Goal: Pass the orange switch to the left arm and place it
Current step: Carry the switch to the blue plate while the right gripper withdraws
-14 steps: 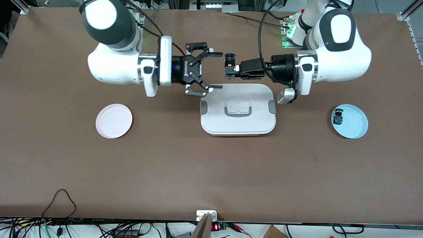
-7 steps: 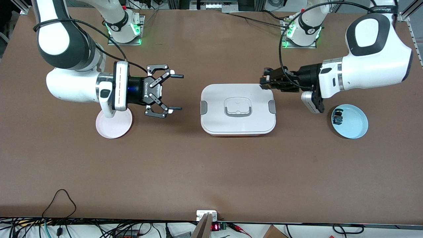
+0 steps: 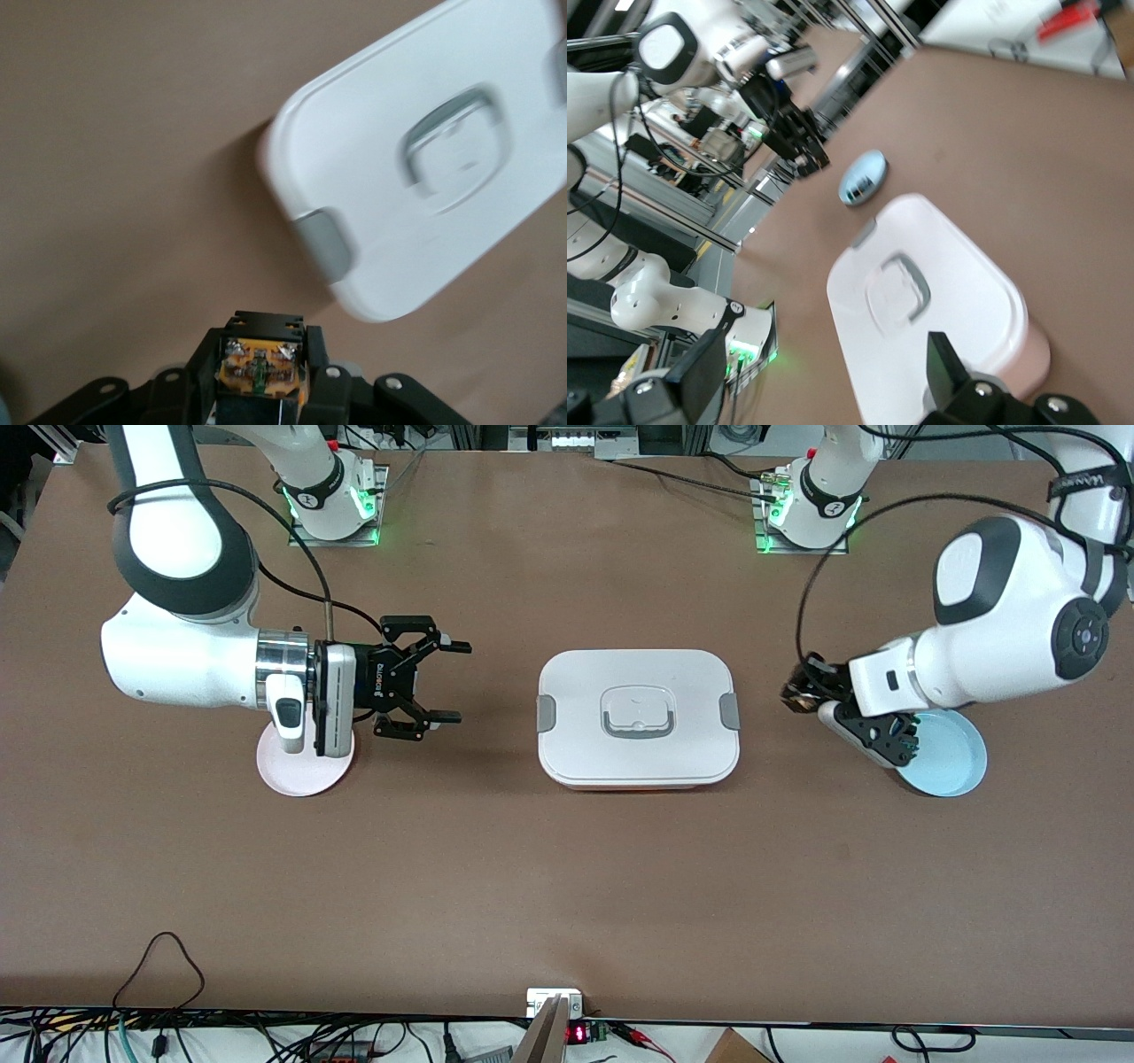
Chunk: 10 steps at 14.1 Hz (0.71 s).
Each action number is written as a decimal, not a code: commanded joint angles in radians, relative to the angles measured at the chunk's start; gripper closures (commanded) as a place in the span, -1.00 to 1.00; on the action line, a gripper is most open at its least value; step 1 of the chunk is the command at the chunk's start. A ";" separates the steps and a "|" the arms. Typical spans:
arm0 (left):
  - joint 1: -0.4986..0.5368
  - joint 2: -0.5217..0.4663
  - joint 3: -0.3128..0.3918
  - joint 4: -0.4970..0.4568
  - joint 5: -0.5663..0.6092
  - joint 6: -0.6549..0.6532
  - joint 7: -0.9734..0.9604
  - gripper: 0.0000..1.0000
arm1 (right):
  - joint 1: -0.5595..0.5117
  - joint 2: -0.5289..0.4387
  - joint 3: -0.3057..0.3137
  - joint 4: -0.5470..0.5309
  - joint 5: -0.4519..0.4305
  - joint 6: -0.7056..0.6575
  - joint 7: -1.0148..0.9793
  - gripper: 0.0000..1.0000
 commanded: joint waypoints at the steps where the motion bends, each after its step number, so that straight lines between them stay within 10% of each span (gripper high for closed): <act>1: 0.092 0.099 -0.012 0.033 0.223 -0.001 0.238 0.56 | -0.008 -0.021 -0.012 -0.010 -0.165 -0.014 0.257 -1.00; 10: 0.359 0.278 -0.011 -0.014 0.494 0.244 1.010 0.45 | -0.055 -0.050 -0.015 0.079 -1.065 -0.206 0.948 -1.00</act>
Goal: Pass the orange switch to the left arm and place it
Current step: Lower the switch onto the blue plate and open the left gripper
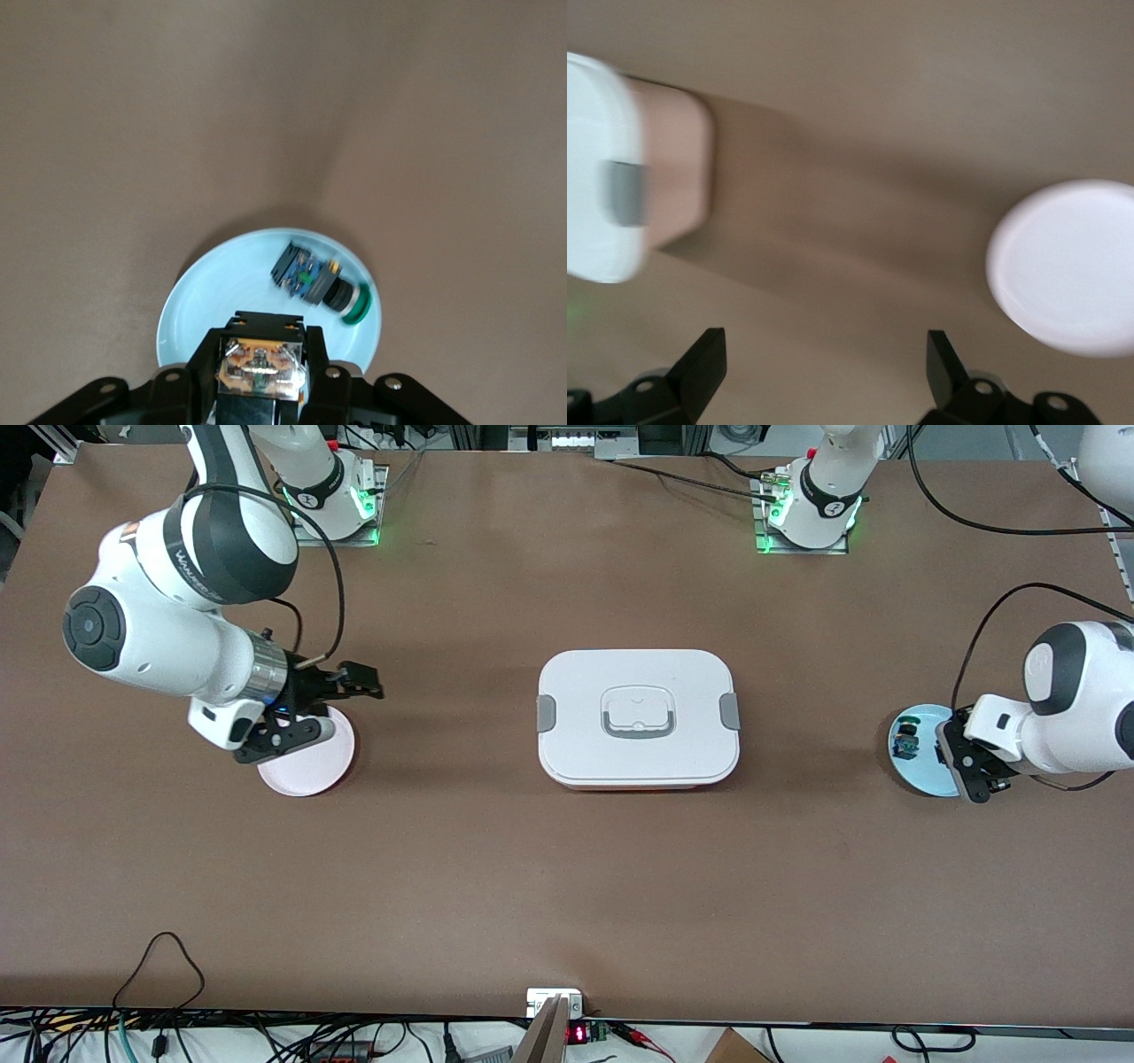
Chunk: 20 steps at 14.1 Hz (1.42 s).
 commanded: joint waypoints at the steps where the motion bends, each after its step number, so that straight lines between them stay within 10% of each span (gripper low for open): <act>1: 0.074 0.056 -0.017 -0.028 0.028 0.103 0.208 0.45 | -0.050 -0.012 0.005 0.092 -0.199 -0.149 0.046 -1.00; 4: 0.144 0.096 -0.017 -0.091 0.064 0.236 0.267 0.46 | -0.151 -0.015 0.008 0.175 -0.399 -0.165 0.001 -1.00; 8: 0.147 0.108 -0.017 -0.124 0.069 0.237 0.272 0.39 | -0.349 -0.049 0.062 0.218 -0.259 -0.175 0.030 -1.00; 9: 0.149 0.114 -0.017 -0.121 0.068 0.238 0.272 0.05 | -0.379 -0.059 0.073 0.217 -0.228 -0.180 0.042 -1.00; 10: 0.155 0.116 -0.018 -0.121 0.068 0.240 0.270 -0.95 | -0.376 -0.061 0.071 0.212 -0.237 -0.190 0.042 -1.00; 14: 0.166 0.089 -0.033 -0.092 0.065 0.166 0.214 -1.00 | -0.377 -0.182 0.070 -0.029 -0.263 0.008 0.009 -1.00; 20: 0.166 0.010 -0.219 0.149 0.054 -0.382 -0.185 -1.00 | -0.376 -0.185 0.076 0.089 -0.266 -0.103 0.007 -1.00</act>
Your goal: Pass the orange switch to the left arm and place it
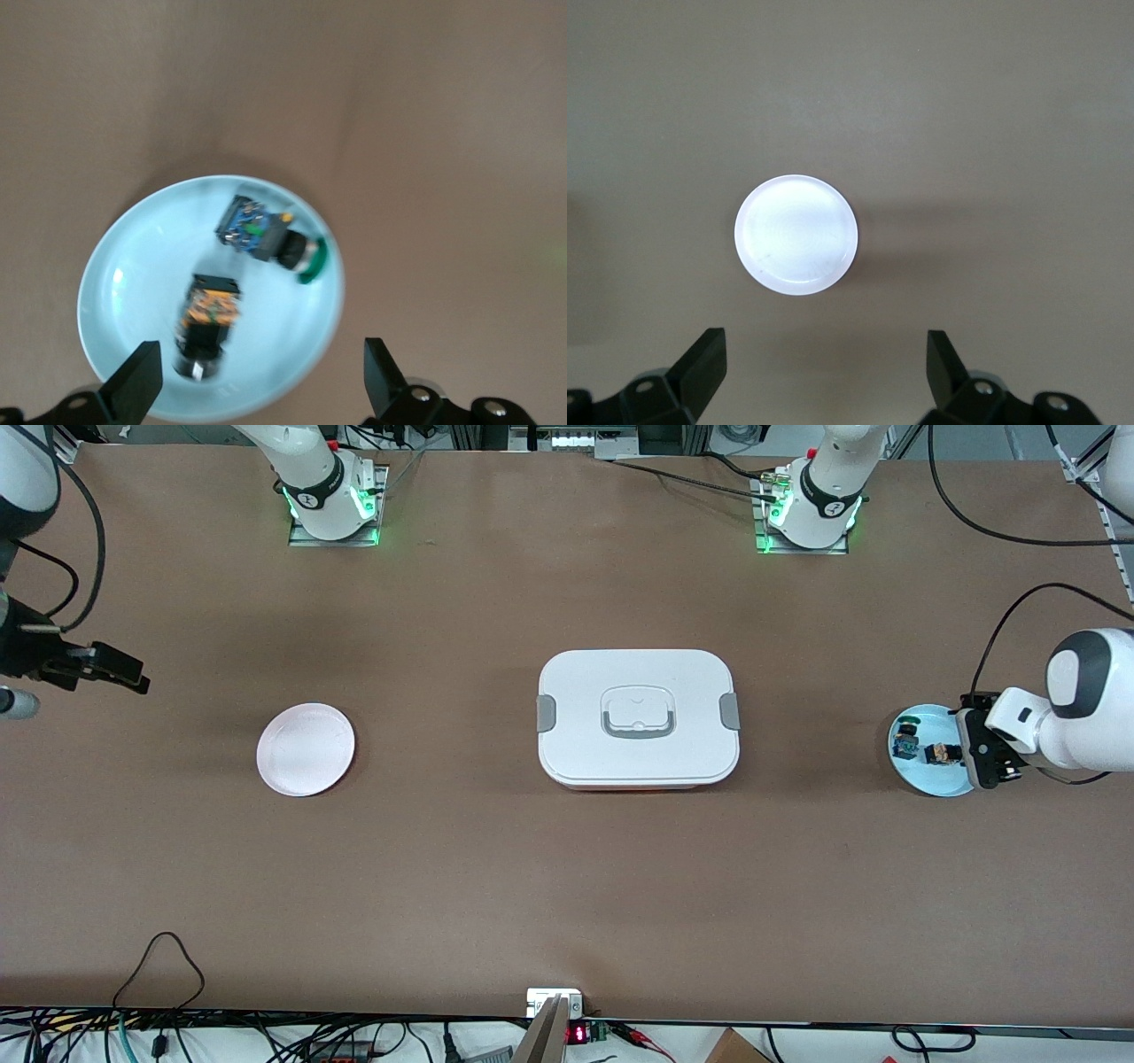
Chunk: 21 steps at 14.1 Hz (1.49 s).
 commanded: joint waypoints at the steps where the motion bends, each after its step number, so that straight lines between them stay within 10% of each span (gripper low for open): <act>1: 0.004 -0.020 -0.085 0.162 0.009 -0.257 -0.193 -1.00 | -0.009 -0.001 0.010 0.054 -0.006 -0.051 -0.007 -1.00; 9: -0.093 -0.039 -0.248 0.432 -0.008 -0.592 -0.915 -1.00 | -0.010 -0.005 0.009 0.079 0.011 -0.063 -0.007 -1.00; 13: -0.329 -0.270 0.156 0.329 -0.303 -0.350 -1.069 -1.00 | -0.009 -0.007 0.009 0.087 0.011 -0.069 -0.007 -1.00; 21: -0.746 -0.557 0.596 0.006 -0.339 -0.037 -1.253 -1.00 | -0.009 -0.007 0.010 0.087 0.011 -0.080 -0.007 -1.00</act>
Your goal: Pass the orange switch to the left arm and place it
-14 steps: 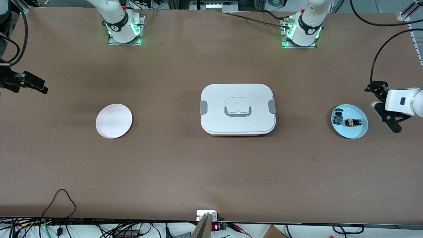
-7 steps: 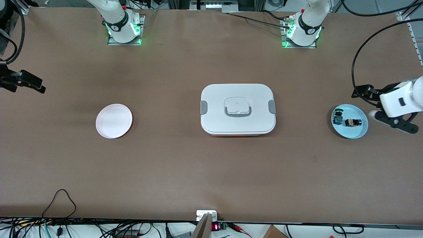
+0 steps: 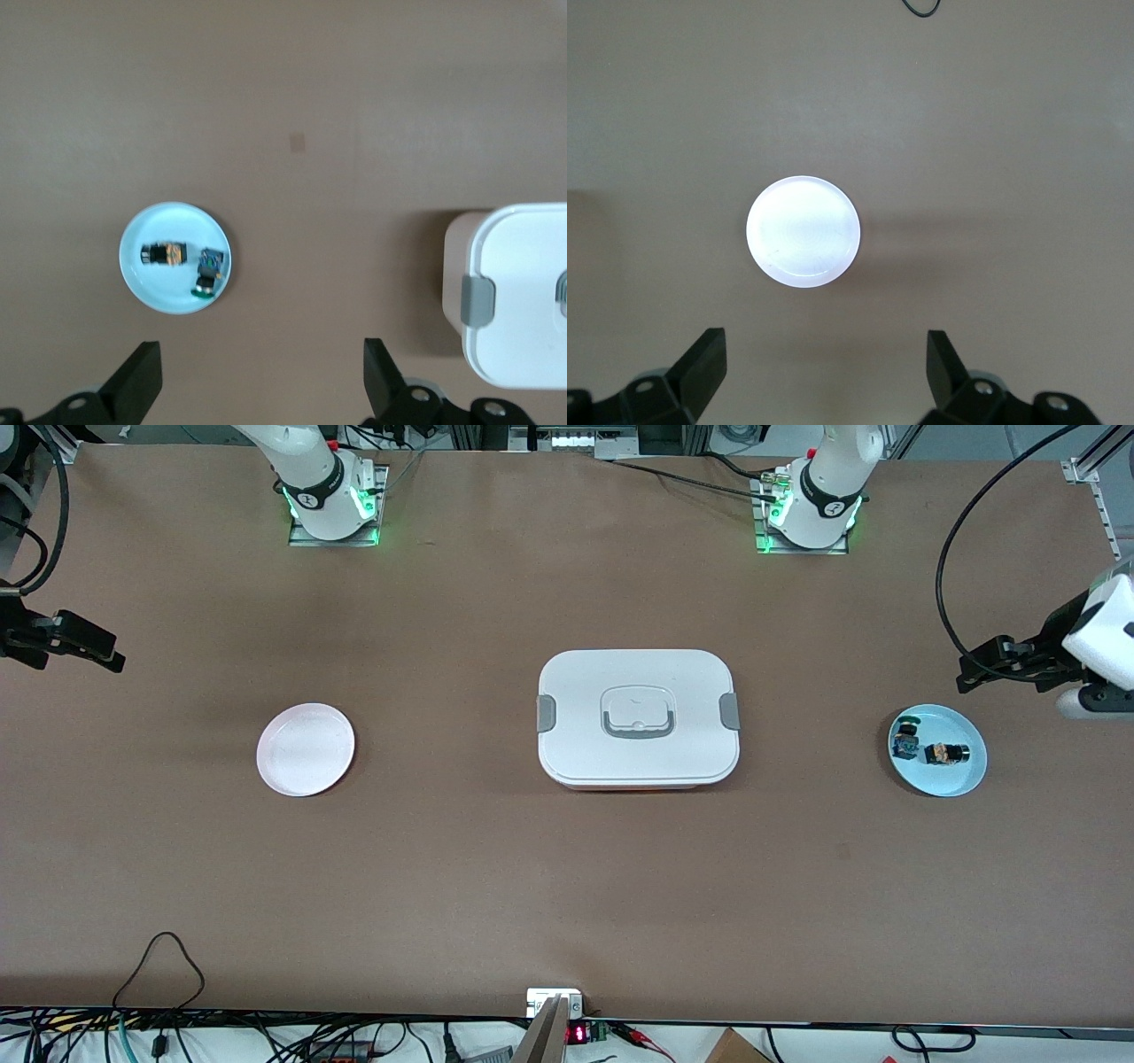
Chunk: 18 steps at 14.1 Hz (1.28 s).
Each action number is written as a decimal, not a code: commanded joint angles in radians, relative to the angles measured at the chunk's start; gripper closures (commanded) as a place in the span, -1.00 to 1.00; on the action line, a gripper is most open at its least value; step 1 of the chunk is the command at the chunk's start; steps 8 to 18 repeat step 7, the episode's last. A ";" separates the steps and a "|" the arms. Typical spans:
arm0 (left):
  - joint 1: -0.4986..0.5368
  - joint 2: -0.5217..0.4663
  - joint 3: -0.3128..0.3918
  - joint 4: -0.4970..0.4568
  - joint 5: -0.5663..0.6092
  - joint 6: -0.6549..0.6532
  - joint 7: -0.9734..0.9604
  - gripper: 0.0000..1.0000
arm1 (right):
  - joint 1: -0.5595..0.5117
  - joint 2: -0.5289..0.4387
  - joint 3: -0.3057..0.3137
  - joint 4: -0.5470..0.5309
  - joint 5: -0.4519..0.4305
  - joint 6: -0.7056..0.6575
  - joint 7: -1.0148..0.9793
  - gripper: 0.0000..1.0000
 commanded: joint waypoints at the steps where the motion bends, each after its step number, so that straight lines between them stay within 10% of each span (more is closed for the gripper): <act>1: -0.073 -0.114 0.085 -0.153 -0.022 0.061 0.052 -1.00 | -0.009 0.003 0.005 0.020 0.010 -0.021 -0.007 -1.00; 18: -0.092 -0.111 0.086 -0.153 -0.027 -0.005 0.045 -1.00 | -0.009 0.002 0.005 0.020 0.010 -0.022 -0.005 -1.00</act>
